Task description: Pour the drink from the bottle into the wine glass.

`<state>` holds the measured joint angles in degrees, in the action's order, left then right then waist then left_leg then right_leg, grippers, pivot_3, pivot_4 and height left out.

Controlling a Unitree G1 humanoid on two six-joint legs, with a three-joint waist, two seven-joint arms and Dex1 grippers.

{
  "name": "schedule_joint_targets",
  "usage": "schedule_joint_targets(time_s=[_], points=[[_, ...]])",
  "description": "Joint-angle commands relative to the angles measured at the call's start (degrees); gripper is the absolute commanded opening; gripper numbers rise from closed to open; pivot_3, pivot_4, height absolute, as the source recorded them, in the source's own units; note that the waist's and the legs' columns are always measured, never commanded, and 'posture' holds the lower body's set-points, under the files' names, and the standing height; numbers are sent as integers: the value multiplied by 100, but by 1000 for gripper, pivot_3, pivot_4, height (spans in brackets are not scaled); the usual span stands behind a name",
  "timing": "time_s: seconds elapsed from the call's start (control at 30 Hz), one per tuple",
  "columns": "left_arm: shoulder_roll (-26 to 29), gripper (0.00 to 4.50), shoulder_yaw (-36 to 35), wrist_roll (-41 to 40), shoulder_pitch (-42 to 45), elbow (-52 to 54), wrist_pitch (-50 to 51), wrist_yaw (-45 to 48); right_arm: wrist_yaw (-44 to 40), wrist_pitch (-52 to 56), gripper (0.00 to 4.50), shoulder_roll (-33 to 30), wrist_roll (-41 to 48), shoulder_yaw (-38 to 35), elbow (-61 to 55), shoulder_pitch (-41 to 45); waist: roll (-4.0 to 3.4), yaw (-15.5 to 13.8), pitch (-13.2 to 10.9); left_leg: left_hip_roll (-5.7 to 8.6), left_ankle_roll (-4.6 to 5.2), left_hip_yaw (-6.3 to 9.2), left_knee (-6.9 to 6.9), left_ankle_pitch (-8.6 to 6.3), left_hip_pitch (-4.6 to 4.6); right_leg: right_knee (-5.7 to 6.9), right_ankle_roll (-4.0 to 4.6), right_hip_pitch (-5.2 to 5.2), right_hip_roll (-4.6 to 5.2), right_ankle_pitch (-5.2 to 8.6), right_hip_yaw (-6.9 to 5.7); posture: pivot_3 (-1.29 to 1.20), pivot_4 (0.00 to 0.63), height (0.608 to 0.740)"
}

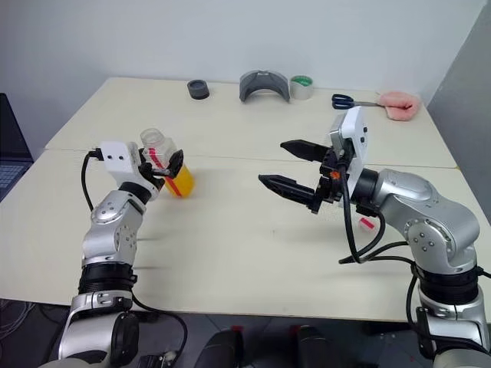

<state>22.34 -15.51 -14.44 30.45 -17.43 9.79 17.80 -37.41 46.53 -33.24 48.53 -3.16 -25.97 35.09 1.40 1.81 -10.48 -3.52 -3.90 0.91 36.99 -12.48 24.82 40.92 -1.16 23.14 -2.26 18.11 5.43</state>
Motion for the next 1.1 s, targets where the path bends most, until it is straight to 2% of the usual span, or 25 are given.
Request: schedule_joint_targets(time_s=[0.03,0.13,0.3,0.43,0.53,0.63,0.8,0.93,1.1], points=[[-17,4459,-89,-58,-374,746,206,-189,30,-119,4500,-5,36,-131,-277,-99,0,1,0,0,0,1,0,0,0,1,0,0,0,0,-1,0,150,740],[-104,4459,-111,-145,-901,1462,564,-356,121,-103,4500,-31,57,-222,-421,-330,4,-3,2,-2,0,1,0,0,0,1,0,0,1,0,-1,0,150,740],[-151,4459,-85,-283,-1889,2791,1304,-455,552,-62,4500,83,135,-506,-748,-1371,12,-3,8,-1,0,4,-1,0,-1,0,0,-4,6,0,0,0,150,740],[-19,4459,-87,-441,-2329,3436,1863,-349,582,-356,4500,9,-281,-489,-856,-2169,14,0,9,1,-1,5,0,0,-4,3,-1,-5,4,1,0,0,150,740],[355,4459,107,-884,-2707,4133,2348,318,1009,-655,4500,85,-1026,-340,-630,-2501,20,28,13,0,-1,1,0,0,-11,4,-6,-6,-1,2,2,0,150,740],[928,4459,152,-1880,-2803,4828,2895,1354,1586,-1026,4500,383,-1856,-59,-108,-2405,23,50,14,-5,-4,-1,-2,3,-15,8,-15,-4,-6,8,4,0,150,740],[1550,4459,5,-2616,-2466,4867,3395,1926,2146,-1629,4500,1202,-2631,244,954,-1862,20,109,14,-6,-7,-2,-4,5,-21,10,-28,-3,-11,15,9,0,150,740],[1824,4459,35,-2817,-2142,4792,3525,2100,2254,-2017,4500,1740,-2954,424,1512,-1626,20,133,14,-8,-7,0,-6,5,-20,10,-26,-3,-15,15,8,0,150,740],[1830,4459,130,-2765,-1931,4694,3473,2037,2296,-2573,4500,2120,-3356,537,2190,-1407,20,132,13,-6,-7,-4,-7,4,-15,5,-2,0,-11,1,9,0,150,740]])
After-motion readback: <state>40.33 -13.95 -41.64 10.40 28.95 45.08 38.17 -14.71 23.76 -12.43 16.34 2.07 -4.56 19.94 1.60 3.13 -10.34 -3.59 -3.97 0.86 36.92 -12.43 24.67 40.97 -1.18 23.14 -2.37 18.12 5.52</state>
